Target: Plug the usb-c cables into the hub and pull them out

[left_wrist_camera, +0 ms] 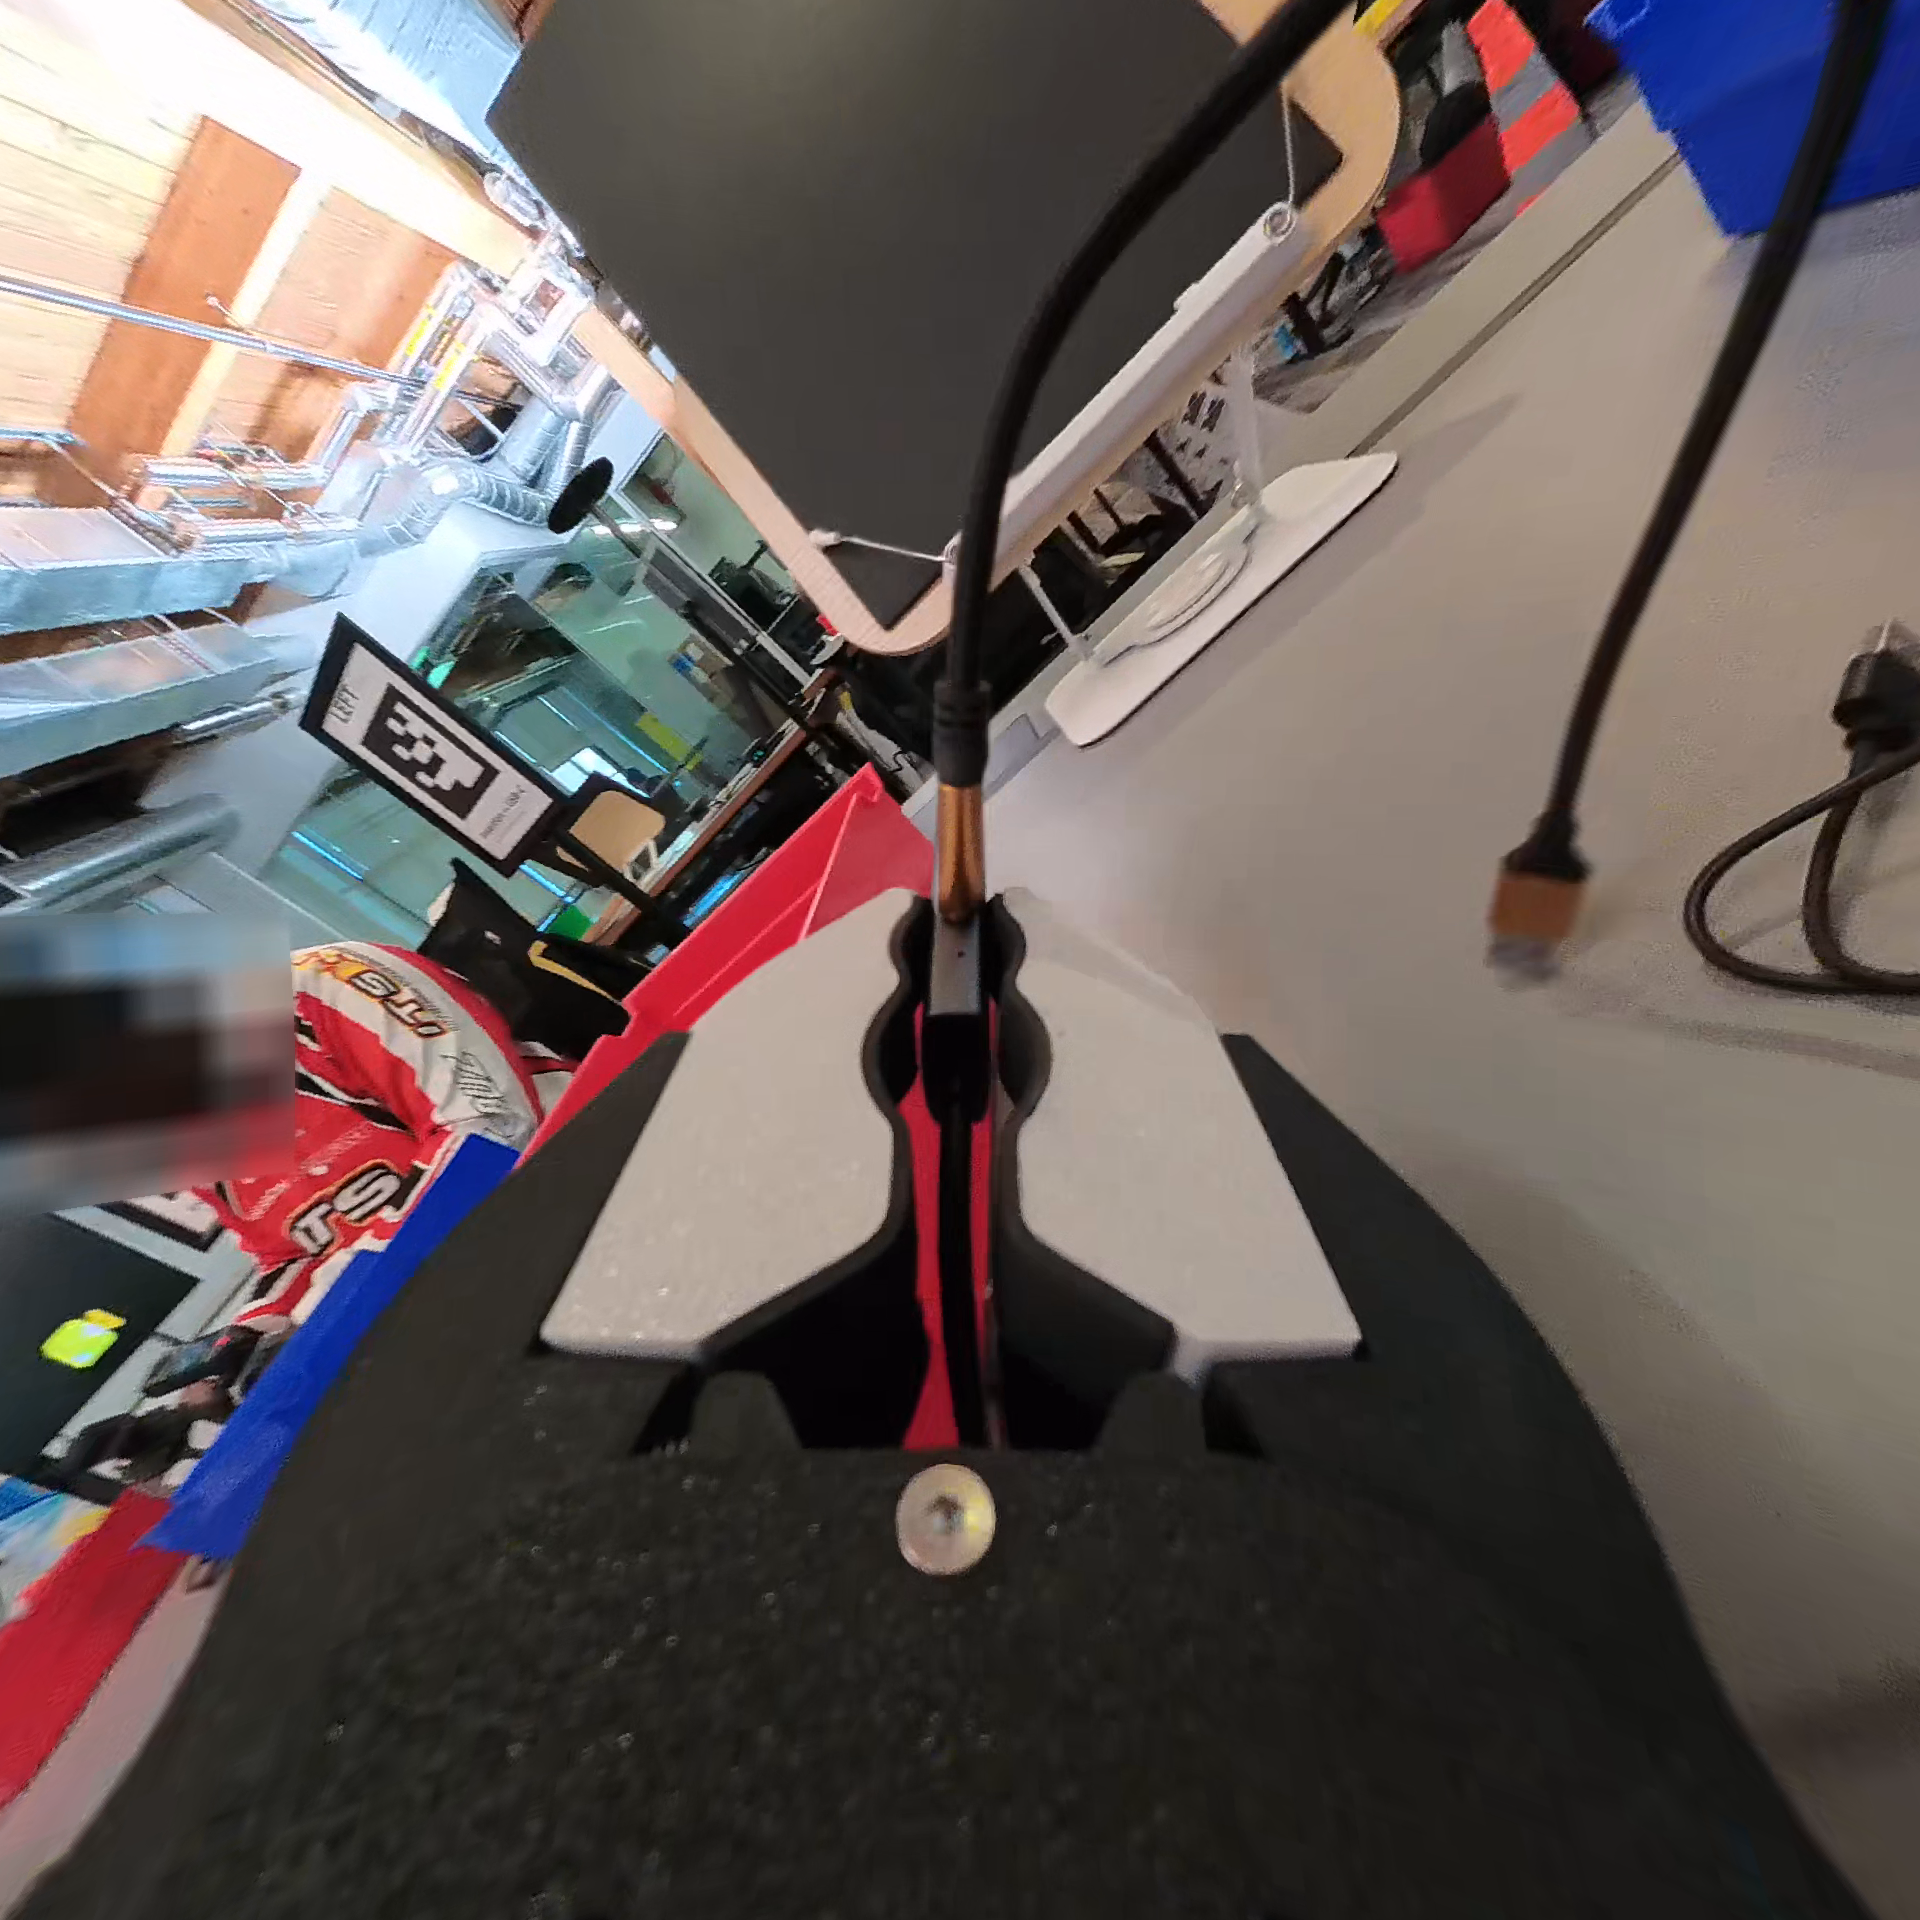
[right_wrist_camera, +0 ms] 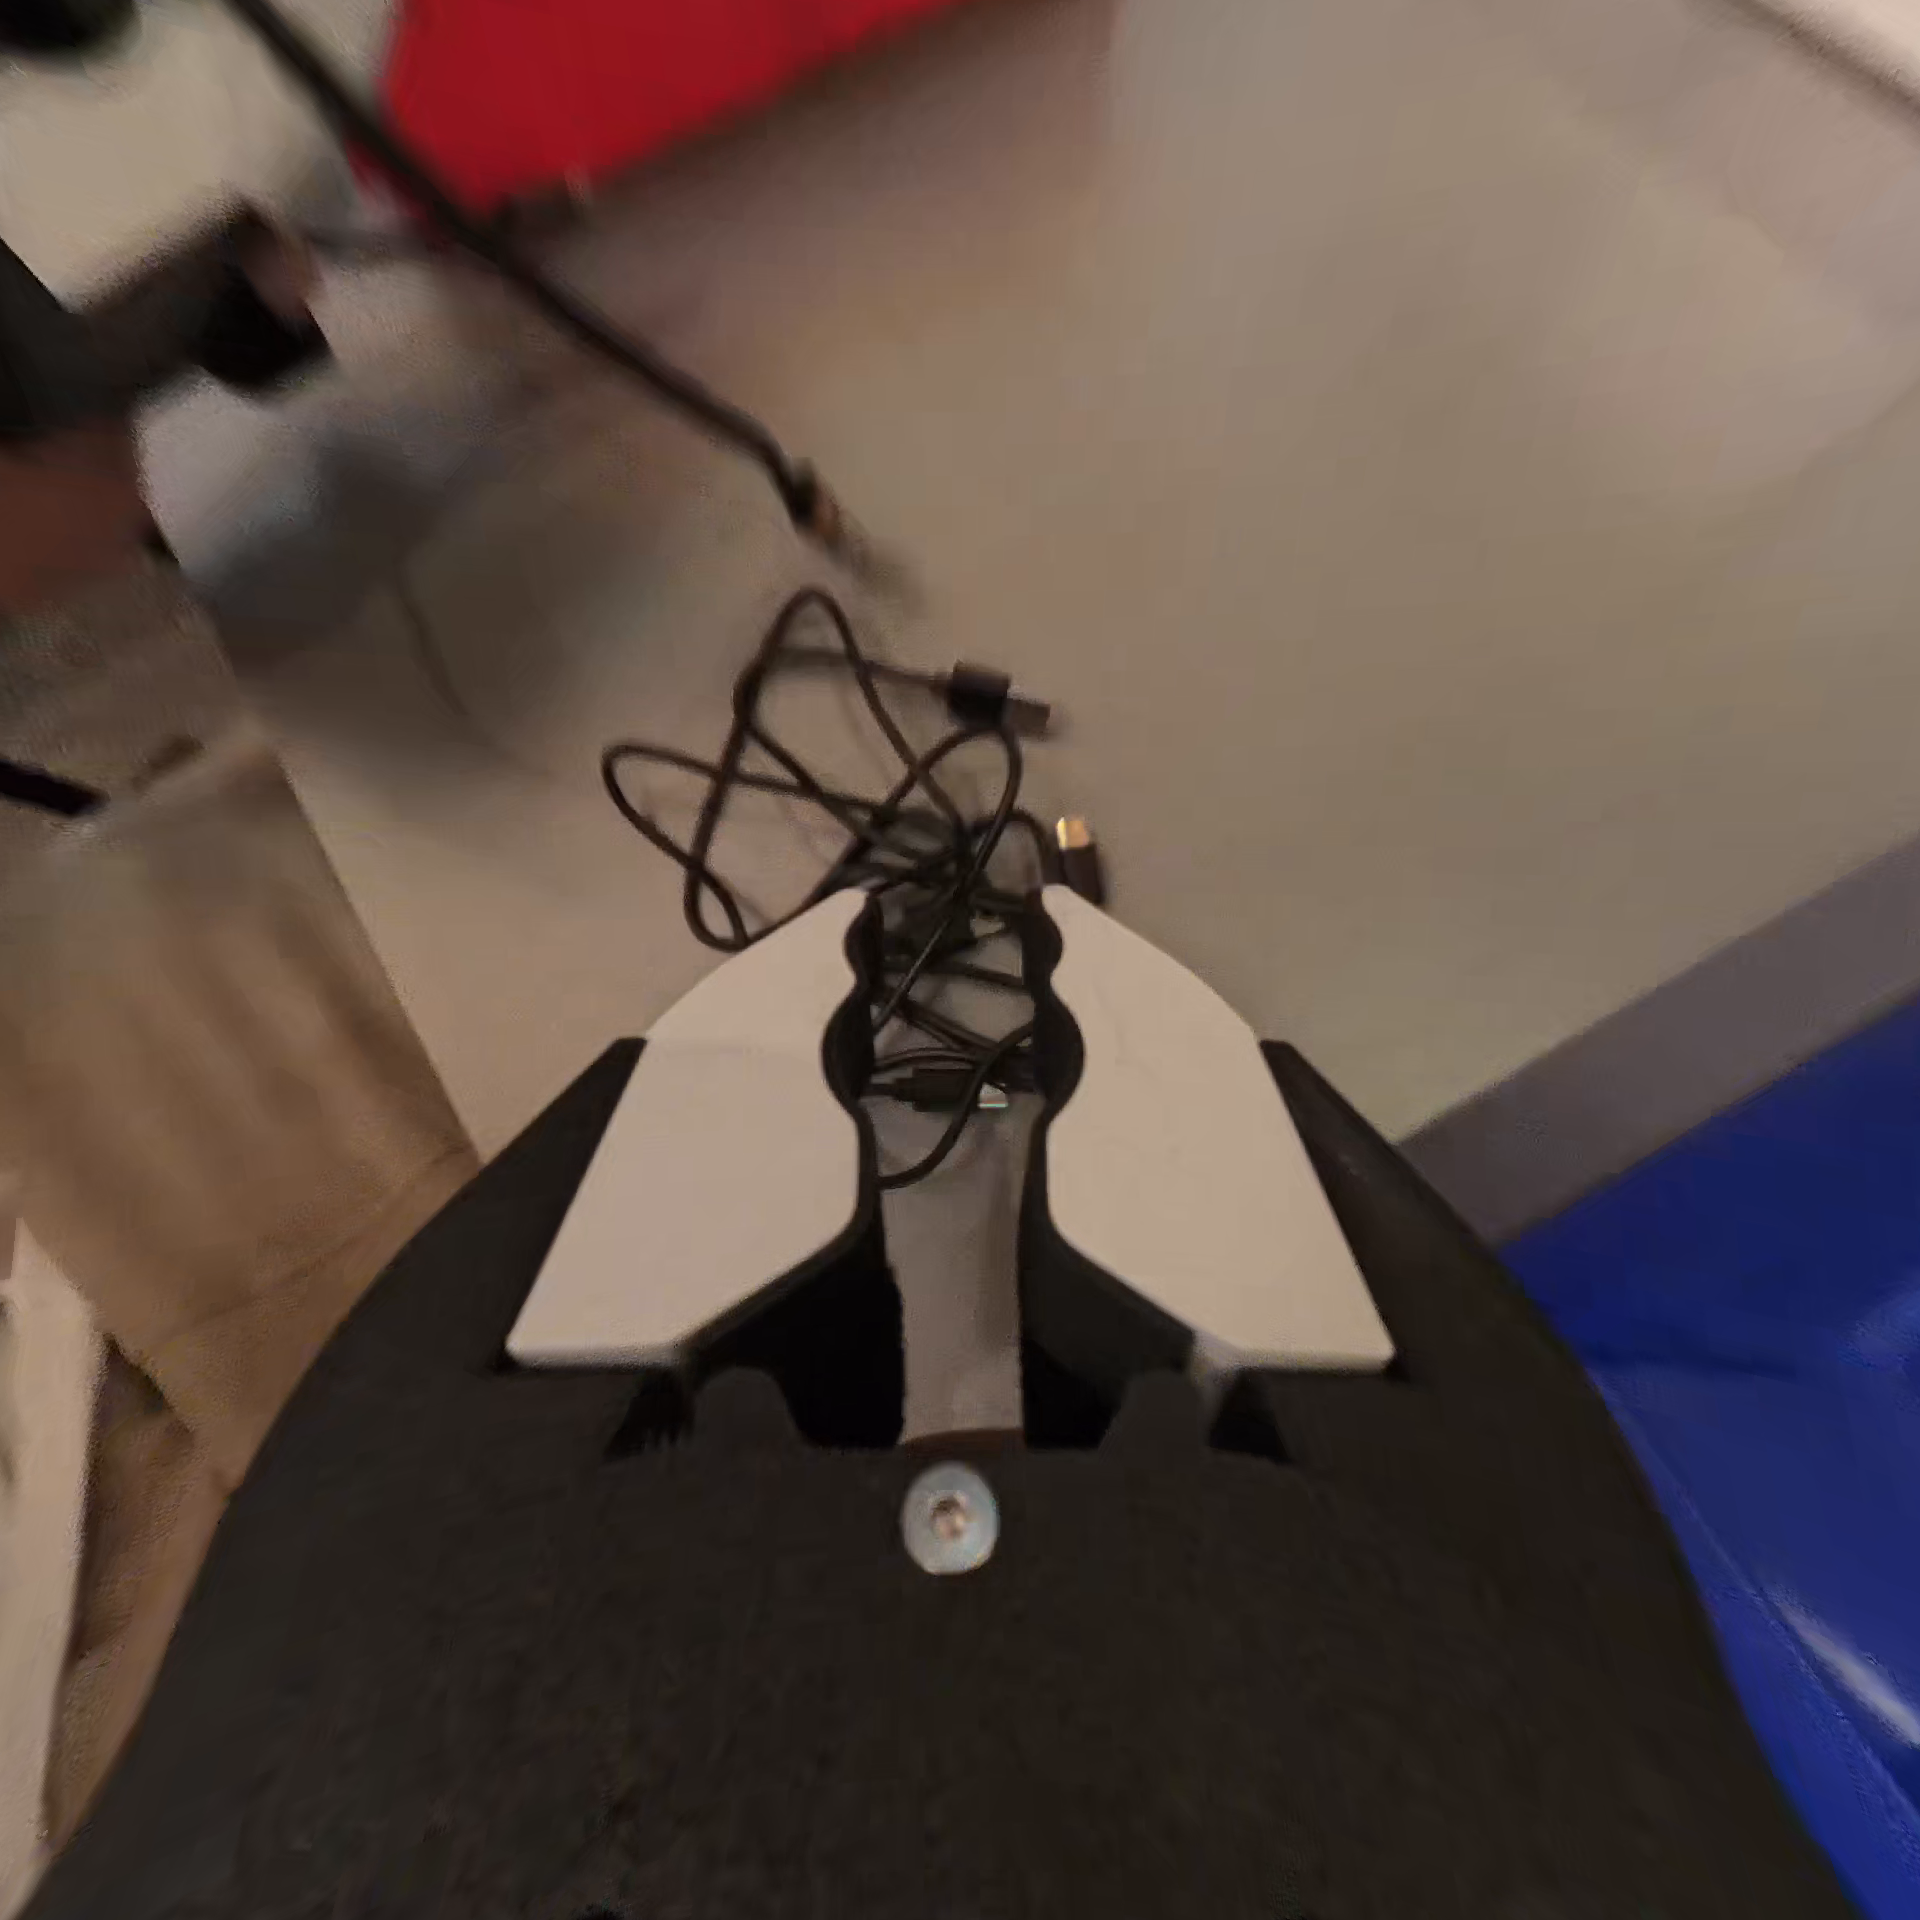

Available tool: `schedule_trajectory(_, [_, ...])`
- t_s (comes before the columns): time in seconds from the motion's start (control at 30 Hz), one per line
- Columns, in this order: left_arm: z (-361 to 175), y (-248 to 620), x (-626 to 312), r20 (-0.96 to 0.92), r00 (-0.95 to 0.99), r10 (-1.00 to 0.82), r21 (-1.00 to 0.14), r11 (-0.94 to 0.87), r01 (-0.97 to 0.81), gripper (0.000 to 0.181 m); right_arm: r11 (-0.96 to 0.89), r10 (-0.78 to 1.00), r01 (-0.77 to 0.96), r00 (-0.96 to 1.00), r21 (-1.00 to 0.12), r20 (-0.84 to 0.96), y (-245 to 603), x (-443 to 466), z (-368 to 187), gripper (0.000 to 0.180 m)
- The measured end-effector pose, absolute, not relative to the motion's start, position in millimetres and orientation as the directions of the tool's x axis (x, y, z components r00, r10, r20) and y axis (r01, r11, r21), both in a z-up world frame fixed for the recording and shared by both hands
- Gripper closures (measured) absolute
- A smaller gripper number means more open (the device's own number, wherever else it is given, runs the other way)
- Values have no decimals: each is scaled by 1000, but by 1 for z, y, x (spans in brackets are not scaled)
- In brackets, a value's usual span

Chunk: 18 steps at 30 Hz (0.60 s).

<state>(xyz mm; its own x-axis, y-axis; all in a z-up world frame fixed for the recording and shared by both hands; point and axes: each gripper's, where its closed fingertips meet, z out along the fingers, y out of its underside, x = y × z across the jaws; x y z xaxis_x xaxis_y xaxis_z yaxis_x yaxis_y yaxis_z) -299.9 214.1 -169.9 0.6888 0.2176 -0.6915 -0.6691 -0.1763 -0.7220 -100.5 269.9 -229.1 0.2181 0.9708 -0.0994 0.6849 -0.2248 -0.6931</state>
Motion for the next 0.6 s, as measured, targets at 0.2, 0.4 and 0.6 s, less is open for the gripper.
schedule_trajectory(0.2, [-180, 217, -297, -731, 662, 167, -683, -176, -709, 172, -217, 975, 763, 206, -610, -89, 263, -113, -273, 157])
schedule_trajectory(0.4, [-187, 217, -300, -725, 675, 138, -688, -194, -699, 172, -131, 988, 784, 155, -607, -13, 261, -109, -263, 179])
schedule_trajectory(0.6, [-187, 216, -311, -731, 667, 146, -681, -215, -700, 172, -76, 967, 694, 227, -715, 117, 278, -97, -195, 180])
